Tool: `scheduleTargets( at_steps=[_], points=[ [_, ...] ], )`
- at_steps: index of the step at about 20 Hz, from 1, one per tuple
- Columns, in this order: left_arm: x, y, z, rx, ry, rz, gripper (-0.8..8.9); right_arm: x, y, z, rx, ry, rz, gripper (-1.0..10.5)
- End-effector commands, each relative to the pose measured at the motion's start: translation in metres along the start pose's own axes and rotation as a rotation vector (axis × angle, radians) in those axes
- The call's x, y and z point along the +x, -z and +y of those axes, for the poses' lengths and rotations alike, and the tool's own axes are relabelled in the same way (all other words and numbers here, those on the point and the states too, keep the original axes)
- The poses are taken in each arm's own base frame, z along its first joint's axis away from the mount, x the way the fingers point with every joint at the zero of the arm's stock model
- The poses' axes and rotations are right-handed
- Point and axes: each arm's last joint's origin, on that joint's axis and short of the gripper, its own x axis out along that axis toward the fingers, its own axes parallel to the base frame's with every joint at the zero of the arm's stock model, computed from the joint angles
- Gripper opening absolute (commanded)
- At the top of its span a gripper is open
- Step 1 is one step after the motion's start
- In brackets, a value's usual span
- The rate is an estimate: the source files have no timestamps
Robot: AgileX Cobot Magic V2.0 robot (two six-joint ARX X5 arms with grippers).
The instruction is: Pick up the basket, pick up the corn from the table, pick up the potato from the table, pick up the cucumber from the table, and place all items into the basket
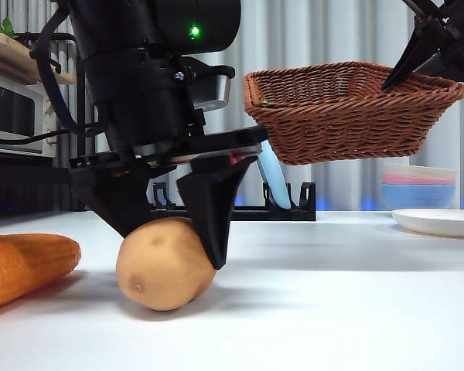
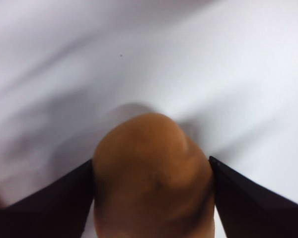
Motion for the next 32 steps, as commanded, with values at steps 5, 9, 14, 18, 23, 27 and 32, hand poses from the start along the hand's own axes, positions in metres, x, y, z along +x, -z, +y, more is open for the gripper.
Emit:
scheduleTargets(
  at_steps=[5,9,14,18,23,27,32],
  points=[
    [-0.067,0.009,0.003,0.068,0.041,-0.167,-0.08,-0.001,-0.003,0.002,0.008,-0.010,-0.005,-0.1],
    [-0.184,0.024,0.006,0.043,0.253,-0.624,-0.08,0.001,0.001,0.005,0.014,-0.015,0.027,-0.1],
    [-0.227,-0.002,0.008,0.009,0.240,-0.993,-0.08,0.010,0.016,0.021,0.013,-0.044,0.129,-0.1],
    [-0.166,-0.041,0.002,0.011,0.192,-0.848,-0.08,0.018,0.028,0.041,-0.025,-0.097,0.193,-0.1],
    [-0.085,-0.066,0.001,0.015,0.135,-0.606,-0.03,0.024,0.039,0.060,-0.059,-0.144,0.249,-0.1],
    [-0.068,-0.063,0.002,0.019,0.107,-0.516,5.45,0.026,0.042,0.066,-0.074,-0.157,0.259,-0.1],
    [-0.092,-0.070,0.001,0.024,0.109,-0.511,5.83,0.026,0.042,0.064,-0.083,-0.107,0.239,-0.1]
  ],
)
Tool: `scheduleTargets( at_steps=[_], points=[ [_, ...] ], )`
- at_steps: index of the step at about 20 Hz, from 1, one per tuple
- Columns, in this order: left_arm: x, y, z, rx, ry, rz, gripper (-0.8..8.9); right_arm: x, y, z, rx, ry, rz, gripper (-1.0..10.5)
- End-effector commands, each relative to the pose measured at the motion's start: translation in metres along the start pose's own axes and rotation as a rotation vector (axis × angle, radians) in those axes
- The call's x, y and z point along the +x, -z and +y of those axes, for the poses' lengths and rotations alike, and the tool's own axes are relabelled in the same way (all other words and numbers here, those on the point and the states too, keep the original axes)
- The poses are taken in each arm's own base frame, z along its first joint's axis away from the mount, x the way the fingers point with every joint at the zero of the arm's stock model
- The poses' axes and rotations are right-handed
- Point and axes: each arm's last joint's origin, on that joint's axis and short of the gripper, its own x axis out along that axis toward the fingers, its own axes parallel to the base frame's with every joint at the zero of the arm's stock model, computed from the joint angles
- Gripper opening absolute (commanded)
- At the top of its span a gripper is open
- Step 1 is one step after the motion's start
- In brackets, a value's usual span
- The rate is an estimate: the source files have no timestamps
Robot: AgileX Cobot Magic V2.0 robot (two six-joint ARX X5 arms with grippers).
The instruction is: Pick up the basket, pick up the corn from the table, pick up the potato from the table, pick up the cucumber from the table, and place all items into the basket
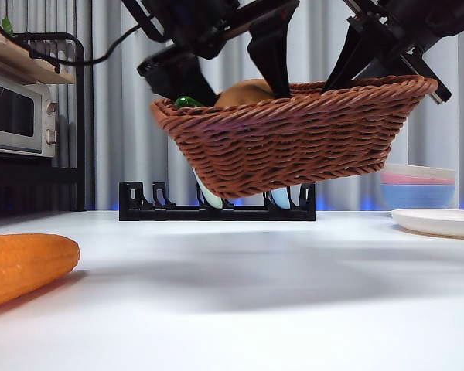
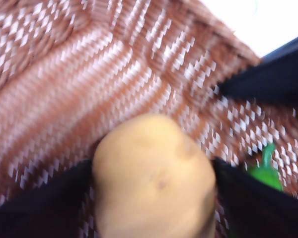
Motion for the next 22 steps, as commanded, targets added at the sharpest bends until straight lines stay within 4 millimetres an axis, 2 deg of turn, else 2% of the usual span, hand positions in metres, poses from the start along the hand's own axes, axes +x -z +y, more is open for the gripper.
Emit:
scheduleTargets(
  at_steps=[1,4,6,9,12,15,17,20,22],
  points=[
    [-0.024,-0.021,-0.004,0.042,0.004,-0.010,5.83,-0.002,-0.005,0.003,-0.012,-0.008,-0.028,-0.1],
    [-0.080,-0.048,-0.009,0.098,0.017,-0.051,5.79,-0.002,-0.006,0.002,-0.019,0.017,-0.044,-0.1],
    [-0.123,-0.052,-0.009,0.131,0.028,-0.071,5.79,-0.001,-0.007,0.000,-0.024,0.061,-0.067,-0.1],
    [-0.179,-0.034,0.001,0.147,0.010,-0.048,5.62,0.010,-0.008,-0.004,-0.020,0.058,-0.064,-0.1],
    [-0.212,-0.003,0.015,0.111,-0.126,0.123,5.62,0.024,-0.008,-0.012,-0.002,0.058,-0.046,-0.1],
    [-0.221,0.026,0.025,0.039,-0.232,0.200,5.62,0.029,-0.010,-0.014,0.009,0.053,-0.058,-0.1],
    [-0.214,0.051,0.031,-0.021,-0.256,0.237,5.62,0.029,-0.012,-0.013,0.001,0.046,-0.075,-0.1],
    [-0.188,0.091,0.040,-0.088,-0.275,0.262,5.62,0.026,-0.014,-0.018,0.009,0.056,-0.086,-0.1],
    [-0.161,0.112,0.042,-0.103,-0.274,0.284,5.62,0.026,-0.014,-0.018,0.010,0.057,-0.087,-0.1]
  ],
)
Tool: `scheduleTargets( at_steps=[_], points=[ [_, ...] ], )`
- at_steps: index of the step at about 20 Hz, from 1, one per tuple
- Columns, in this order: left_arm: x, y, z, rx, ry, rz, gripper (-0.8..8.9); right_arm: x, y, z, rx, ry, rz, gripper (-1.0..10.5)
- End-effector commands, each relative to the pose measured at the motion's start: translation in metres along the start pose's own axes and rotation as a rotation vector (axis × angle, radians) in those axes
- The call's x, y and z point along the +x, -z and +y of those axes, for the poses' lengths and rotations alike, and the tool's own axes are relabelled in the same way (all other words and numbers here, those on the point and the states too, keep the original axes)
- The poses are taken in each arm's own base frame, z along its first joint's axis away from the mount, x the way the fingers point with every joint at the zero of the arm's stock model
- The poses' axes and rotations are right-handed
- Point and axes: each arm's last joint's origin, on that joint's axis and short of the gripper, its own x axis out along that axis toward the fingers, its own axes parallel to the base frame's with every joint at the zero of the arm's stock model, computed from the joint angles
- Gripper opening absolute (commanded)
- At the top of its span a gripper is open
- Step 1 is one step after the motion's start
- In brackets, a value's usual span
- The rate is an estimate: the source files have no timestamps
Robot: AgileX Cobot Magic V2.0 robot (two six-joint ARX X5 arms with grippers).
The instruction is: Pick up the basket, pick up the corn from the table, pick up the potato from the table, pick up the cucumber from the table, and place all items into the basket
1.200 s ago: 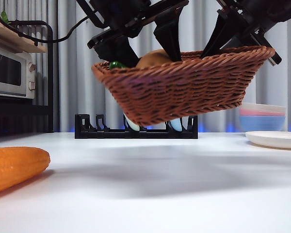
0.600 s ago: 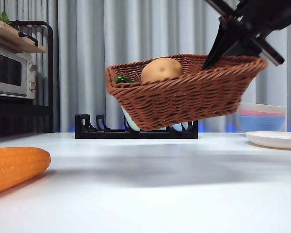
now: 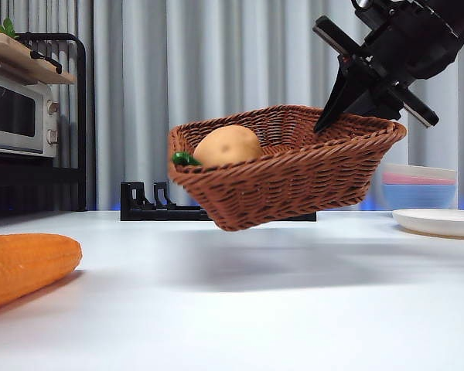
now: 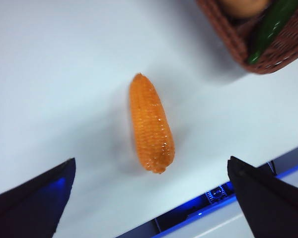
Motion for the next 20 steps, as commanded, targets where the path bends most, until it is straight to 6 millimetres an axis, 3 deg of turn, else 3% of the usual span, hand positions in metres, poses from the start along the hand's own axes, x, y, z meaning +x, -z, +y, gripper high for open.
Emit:
scheduleTargets(
  at_steps=[1,6,15,16,17,18,19,20],
  points=[
    [0.042,0.014,-0.007,-0.032,0.012,0.043,5.62,-0.003,-0.005,0.002,0.005,-0.019,-0.029,-0.1],
    [0.102,0.018,-0.015,-0.053,0.021,0.102,5.62,-0.003,-0.005,0.003,0.004,-0.060,-0.013,-0.1],
    [0.175,-0.001,0.010,-0.064,0.016,0.252,5.60,-0.003,-0.004,0.003,0.007,-0.064,-0.004,-0.1],
    [0.178,-0.002,0.011,-0.069,0.027,0.257,5.05,-0.003,-0.004,0.003,0.007,-0.064,-0.004,-0.1],
    [0.179,-0.002,0.011,-0.060,0.028,0.259,3.39,-0.003,-0.004,0.003,0.007,-0.064,-0.004,-0.1],
    [0.179,-0.002,0.011,-0.032,0.032,0.258,0.96,-0.003,-0.004,0.003,0.007,-0.064,-0.004,-0.1],
    [0.179,-0.002,0.011,-0.015,0.034,0.260,-0.04,-0.003,-0.004,0.003,0.007,-0.063,-0.005,-0.1],
    [0.179,-0.001,0.011,-0.009,0.034,0.265,-0.08,-0.003,-0.004,0.003,0.007,-0.063,-0.005,-0.1]
  ],
)
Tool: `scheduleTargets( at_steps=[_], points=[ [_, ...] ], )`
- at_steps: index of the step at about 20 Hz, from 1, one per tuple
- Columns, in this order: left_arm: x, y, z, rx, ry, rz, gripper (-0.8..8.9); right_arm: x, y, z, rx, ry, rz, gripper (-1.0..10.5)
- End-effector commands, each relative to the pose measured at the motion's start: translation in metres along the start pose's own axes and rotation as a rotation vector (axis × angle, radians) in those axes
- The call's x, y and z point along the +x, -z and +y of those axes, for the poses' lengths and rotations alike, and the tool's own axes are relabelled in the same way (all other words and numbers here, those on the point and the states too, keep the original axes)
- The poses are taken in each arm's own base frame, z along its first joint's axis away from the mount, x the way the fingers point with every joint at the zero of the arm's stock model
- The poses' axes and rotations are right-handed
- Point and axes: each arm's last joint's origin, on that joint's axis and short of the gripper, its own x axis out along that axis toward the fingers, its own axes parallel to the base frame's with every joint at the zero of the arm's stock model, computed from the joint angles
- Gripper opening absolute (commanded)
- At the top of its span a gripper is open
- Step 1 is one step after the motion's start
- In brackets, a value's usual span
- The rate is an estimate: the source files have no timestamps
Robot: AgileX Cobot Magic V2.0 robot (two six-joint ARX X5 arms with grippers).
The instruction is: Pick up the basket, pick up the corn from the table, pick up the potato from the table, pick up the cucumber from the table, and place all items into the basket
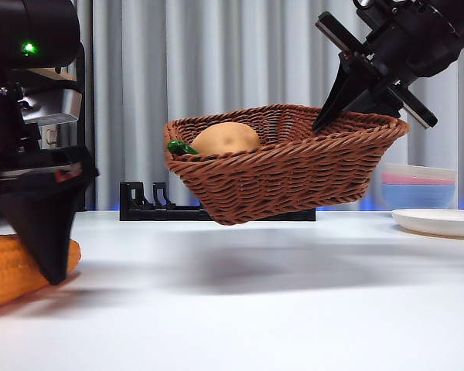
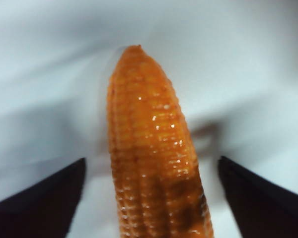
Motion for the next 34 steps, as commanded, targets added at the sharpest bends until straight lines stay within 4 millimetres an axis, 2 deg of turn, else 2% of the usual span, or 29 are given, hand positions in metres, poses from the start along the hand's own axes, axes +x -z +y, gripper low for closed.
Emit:
scheduleTargets(
  at_steps=[1,3,5,7,10,13,16,18,23,26,27,29,30,34],
  points=[
    [0.002,0.002,0.001,0.038,0.000,0.014,-0.08,-0.002,-0.005,0.003,0.001,-0.021,-0.026,-0.1],
    [-0.002,0.005,0.000,0.039,0.031,0.024,-0.08,-0.002,-0.005,0.003,0.001,-0.019,-0.026,-0.1],
    [-0.018,0.013,-0.007,0.048,0.118,0.028,-0.08,-0.002,-0.005,0.003,0.001,-0.019,-0.026,-0.1],
    [-0.046,0.028,-0.017,0.060,0.224,-0.004,-0.08,-0.002,-0.005,0.003,0.001,-0.019,-0.026,-0.1],
    [-0.100,0.044,-0.031,-0.004,0.415,-0.211,-0.08,-0.002,-0.005,0.003,0.001,-0.019,-0.027,-0.1],
    [-0.146,0.031,-0.042,0.009,0.565,-0.509,-0.08,-0.002,-0.005,0.004,0.001,-0.020,-0.027,-0.1],
    [-0.167,-0.003,-0.052,0.007,0.514,-0.703,-0.08,-0.002,-0.004,0.005,-0.002,-0.024,-0.022,-0.1],
    [-0.163,-0.033,-0.058,0.004,0.415,-0.758,-0.08,-0.001,-0.004,0.006,-0.003,-0.026,-0.021,-0.1],
    [-0.129,-0.114,-0.080,0.009,0.357,-0.727,-0.08,0.001,-0.001,0.011,-0.013,-0.039,-0.010,-0.1],
    [-0.104,-0.141,-0.089,0.057,0.320,-0.637,0.14,0.002,0.000,0.015,-0.012,-0.047,-0.004,-0.1],
    [-0.095,-0.145,-0.091,0.061,0.310,-0.608,1.43,0.002,0.000,0.015,-0.012,-0.047,-0.004,-0.1],
    [-0.081,-0.148,-0.094,0.061,0.295,-0.574,5.25,0.003,0.000,0.015,-0.001,-0.050,-0.001,-0.1],
    [-0.079,-0.149,-0.093,0.059,0.292,-0.568,5.64,0.003,0.000,0.015,0.006,-0.050,-0.001,-0.1],
    [-0.083,-0.150,-0.093,0.059,0.295,-0.570,5.63,0.003,0.001,0.016,0.002,-0.053,0.002,-0.1]
  ],
)
